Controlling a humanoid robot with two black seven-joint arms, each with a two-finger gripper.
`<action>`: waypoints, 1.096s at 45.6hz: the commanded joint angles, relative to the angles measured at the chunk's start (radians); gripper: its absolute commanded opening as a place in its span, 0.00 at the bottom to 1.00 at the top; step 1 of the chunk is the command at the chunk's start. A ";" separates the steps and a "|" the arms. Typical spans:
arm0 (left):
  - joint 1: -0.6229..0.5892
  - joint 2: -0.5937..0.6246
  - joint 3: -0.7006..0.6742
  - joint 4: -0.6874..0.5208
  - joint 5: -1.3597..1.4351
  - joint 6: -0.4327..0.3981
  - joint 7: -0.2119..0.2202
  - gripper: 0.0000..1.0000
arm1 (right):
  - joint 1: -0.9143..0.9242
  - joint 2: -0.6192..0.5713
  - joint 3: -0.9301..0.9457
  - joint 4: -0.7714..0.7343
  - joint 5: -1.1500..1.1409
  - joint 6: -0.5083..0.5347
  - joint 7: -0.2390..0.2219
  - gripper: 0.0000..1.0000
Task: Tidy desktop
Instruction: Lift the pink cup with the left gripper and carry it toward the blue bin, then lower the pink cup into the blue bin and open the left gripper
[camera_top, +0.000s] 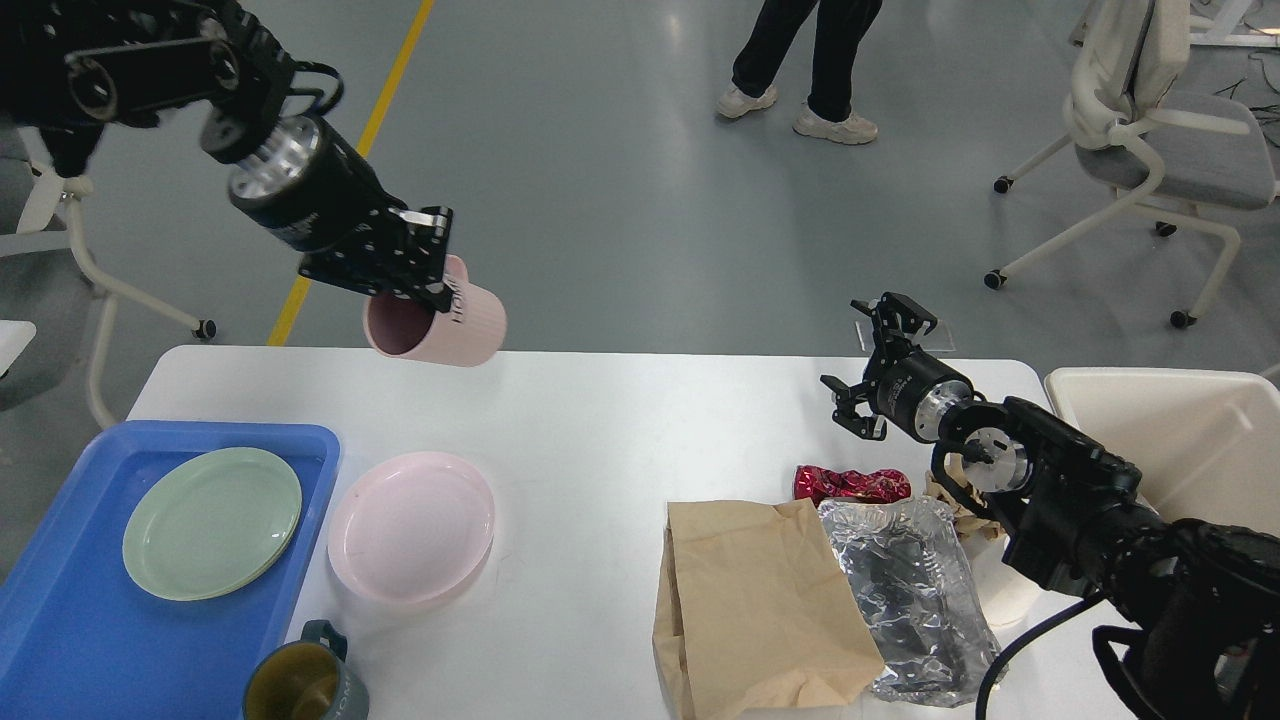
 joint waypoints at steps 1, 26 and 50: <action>-0.061 0.053 0.126 -0.002 0.001 0.001 0.006 0.00 | 0.000 0.000 -0.001 0.000 0.000 0.000 0.000 1.00; 0.099 0.306 0.407 0.097 0.018 0.001 0.013 0.00 | -0.001 0.000 -0.001 0.000 0.000 0.000 0.000 1.00; 0.515 0.334 0.279 0.186 0.013 0.001 0.016 0.00 | 0.000 0.000 -0.001 0.000 0.000 0.000 0.000 1.00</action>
